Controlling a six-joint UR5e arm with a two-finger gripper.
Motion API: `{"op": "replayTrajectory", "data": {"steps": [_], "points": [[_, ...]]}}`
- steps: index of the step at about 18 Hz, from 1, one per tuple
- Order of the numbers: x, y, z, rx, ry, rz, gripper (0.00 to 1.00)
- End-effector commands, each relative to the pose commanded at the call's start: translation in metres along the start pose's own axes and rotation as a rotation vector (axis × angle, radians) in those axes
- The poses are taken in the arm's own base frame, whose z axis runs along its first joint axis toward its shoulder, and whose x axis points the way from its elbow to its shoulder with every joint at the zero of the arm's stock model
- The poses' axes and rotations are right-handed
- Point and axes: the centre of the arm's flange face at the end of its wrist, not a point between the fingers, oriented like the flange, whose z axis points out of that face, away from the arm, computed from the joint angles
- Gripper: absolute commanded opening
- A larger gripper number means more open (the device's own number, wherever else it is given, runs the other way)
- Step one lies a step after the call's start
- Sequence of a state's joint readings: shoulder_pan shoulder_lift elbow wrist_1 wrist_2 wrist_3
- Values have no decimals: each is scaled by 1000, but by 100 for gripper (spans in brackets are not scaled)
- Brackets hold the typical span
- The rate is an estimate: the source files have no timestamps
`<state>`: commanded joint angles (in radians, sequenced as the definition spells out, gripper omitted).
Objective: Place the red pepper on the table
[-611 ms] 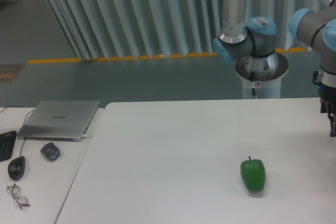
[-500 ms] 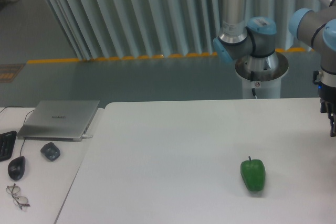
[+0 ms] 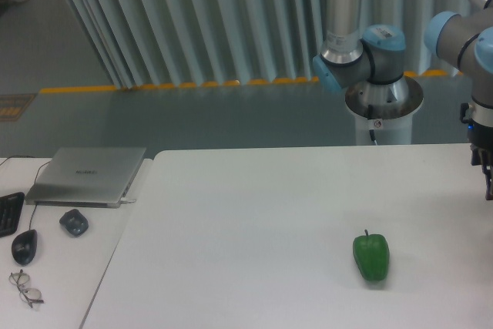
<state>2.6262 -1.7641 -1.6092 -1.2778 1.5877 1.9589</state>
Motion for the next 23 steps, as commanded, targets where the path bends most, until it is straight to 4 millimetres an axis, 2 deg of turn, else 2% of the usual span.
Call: {"op": "replayTrajectory", "data": {"steps": [9, 11, 15, 17, 19, 21, 23], "points": [[-2, -3, -5, 7, -24, -2, 100], [-7, -1, -13, 9, -45, -9, 100], [-13, 0, -16, 2, -91, -15, 100], [-16, 5, -17, 13, -144, -22, 100], [-20, 20, -12, 46, -163, -79, 100], [-22, 21, -15, 53, -180, -143, 100], [-25, 37, -13, 43, -201, -185, 100]]}}
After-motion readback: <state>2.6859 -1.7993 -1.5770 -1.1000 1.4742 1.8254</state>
